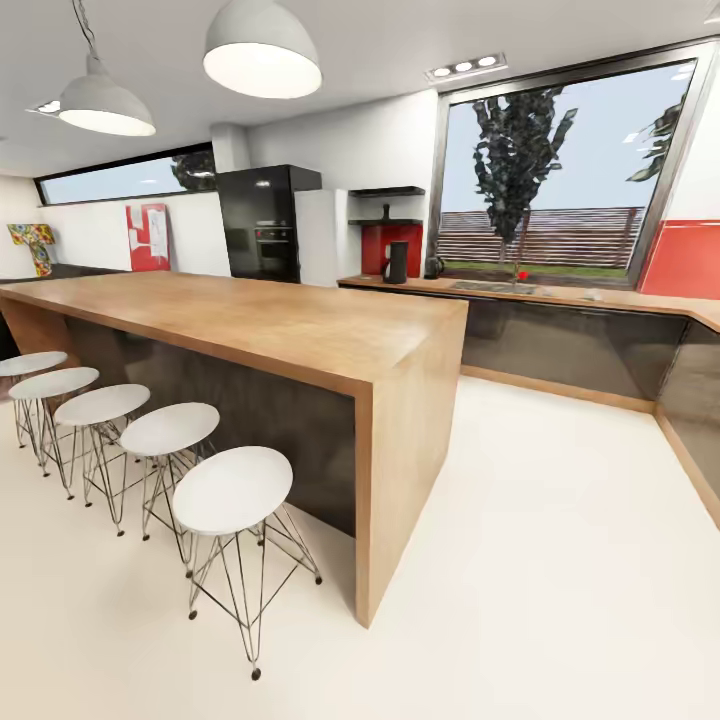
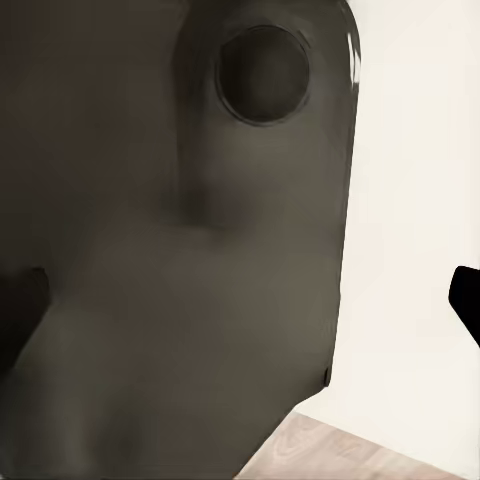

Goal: Set up a coffee station on the kitchen countertop: keep the coffee maker on the countertop, move the bottle of coffee from the kitchen shelf to the counter next to the coffee maker, place a paper coffee filter on top of the coffee maker, put the saucer next to the coffee maker with the coffee cup on the saucer, and place the electric kettle next to the coffee maker.

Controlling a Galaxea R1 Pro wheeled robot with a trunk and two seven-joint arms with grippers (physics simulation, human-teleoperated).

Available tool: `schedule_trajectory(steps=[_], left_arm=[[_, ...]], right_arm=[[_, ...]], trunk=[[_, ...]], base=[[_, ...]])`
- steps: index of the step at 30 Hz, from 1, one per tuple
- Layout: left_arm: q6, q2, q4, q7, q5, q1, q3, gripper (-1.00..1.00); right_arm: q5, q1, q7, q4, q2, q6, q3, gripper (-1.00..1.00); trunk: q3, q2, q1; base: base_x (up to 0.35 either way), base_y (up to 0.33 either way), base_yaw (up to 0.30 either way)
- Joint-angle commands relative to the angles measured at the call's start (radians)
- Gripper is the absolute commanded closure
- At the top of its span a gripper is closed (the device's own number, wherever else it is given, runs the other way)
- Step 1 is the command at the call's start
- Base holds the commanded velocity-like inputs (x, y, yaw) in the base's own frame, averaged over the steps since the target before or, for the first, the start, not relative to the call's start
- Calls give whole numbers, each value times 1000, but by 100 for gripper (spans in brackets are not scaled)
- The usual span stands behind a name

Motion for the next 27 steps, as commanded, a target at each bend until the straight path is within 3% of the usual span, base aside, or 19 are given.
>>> schedule_trajectory(steps=[1,6,16,21,27], left_arm=[[0,0,0,0,0,0,0,-100],[-8,-26,-28,-3,2,28,-4,-100],[-8,-26,-28,-3,1,28,-4,-100],[-35,-40,-56,-2,-1,56,0,-100],[-42,-16,-89,0,-4,75,2,-100]], right_arm=[[0,0,0,0,0,0,0,-100],[-2,-28,0,-8,-12,-5,1,-100],[-2,-27,0,-8,-12,-4,1,-100],[-6,-41,-2,-31,-35,-5,-1,-100],[-7,-45,-4,-65,-58,-6,-3,-100]], trunk=[[0,0,0],[0,0,0],[0,0,0],[0,0,0],[0,0,0]], base=[[0,0,0],[0,0,0],[0,0,0],[0,0,0],[0,0,0]])
